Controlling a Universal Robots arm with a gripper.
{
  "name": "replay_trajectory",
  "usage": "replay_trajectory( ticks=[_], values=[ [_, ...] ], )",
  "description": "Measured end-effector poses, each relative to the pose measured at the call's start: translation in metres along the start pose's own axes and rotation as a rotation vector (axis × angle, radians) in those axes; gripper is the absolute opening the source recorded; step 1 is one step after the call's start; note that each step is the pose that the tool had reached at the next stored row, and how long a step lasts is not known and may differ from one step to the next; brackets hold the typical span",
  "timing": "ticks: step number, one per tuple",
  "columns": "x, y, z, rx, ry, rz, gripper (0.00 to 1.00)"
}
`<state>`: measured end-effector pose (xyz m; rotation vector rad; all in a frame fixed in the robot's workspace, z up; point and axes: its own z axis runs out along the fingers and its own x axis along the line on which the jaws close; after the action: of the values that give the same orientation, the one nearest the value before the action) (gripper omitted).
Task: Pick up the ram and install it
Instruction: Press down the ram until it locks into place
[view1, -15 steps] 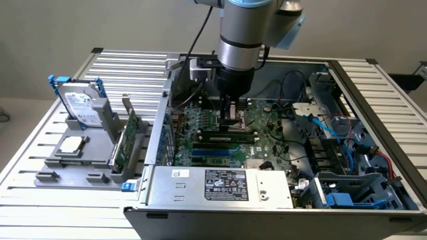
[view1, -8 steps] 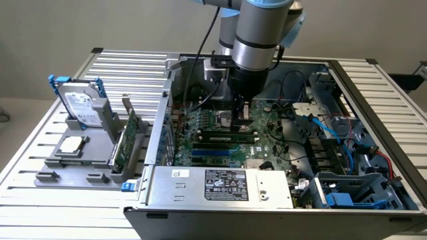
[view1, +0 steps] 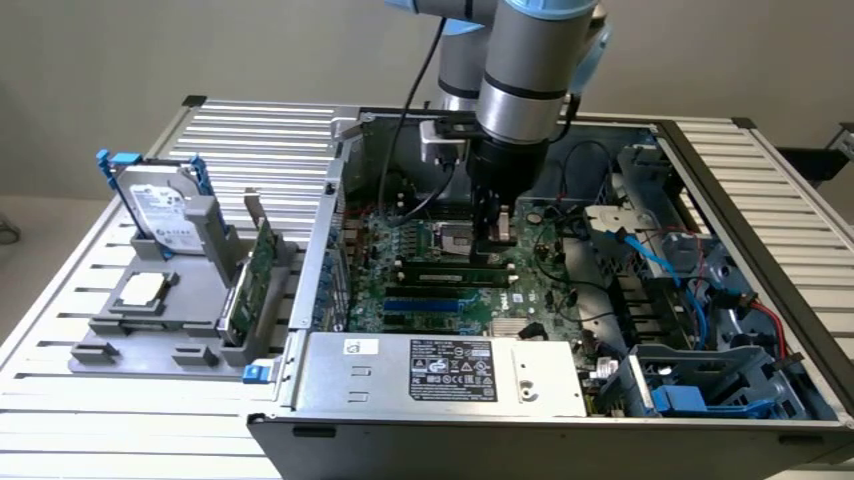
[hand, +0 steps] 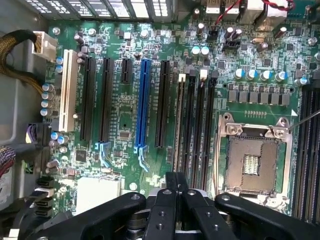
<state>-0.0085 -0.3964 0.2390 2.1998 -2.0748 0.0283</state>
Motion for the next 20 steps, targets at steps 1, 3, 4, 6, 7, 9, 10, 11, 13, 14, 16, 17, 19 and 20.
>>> replay_trajectory(
  ticks=[1, 3, 4, 6, 7, 9, 10, 11, 13, 14, 16, 17, 19, 20],
  values=[
    [0.000, -0.0004, 0.0013, -0.0001, 0.0033, 0.000, 0.11],
    [-0.002, -0.0012, 0.0041, 0.0000, 0.0091, -0.001, 0.11],
    [-0.002, -0.0015, 0.0055, 0.0002, 0.0115, -0.001, 0.11],
    [-0.002, -0.0018, 0.0080, 0.0004, 0.0161, -0.001, 0.11],
    [-0.003, -0.0019, 0.0091, 0.0005, 0.0180, -0.001, 0.11],
    [-0.003, -0.0021, 0.0115, 0.0008, 0.0217, -0.001, 0.11],
    [-0.003, -0.0022, 0.0126, 0.0007, 0.0238, 0.000, 0.11],
    [-0.003, -0.0023, 0.0136, 0.0008, 0.0260, 0.000, 0.11],
    [-0.004, -0.0024, 0.0155, 0.0007, 0.0298, 0.000, 0.11],
    [-0.004, -0.0025, 0.0165, 0.0009, 0.0313, 0.000, 0.11],
    [-0.004, -0.0027, 0.0169, 0.0011, 0.0335, 0.000, 0.11],
    [-0.004, -0.0028, 0.0138, 0.0018, 0.0314, 0.000, 0.11],
    [-0.003, -0.0022, 0.0048, 0.0012, 0.0329, 0.000, 0.11],
    [-0.002, -0.0018, 0.0003, 0.0008, 0.0333, 0.001, 0.11]
  ],
)
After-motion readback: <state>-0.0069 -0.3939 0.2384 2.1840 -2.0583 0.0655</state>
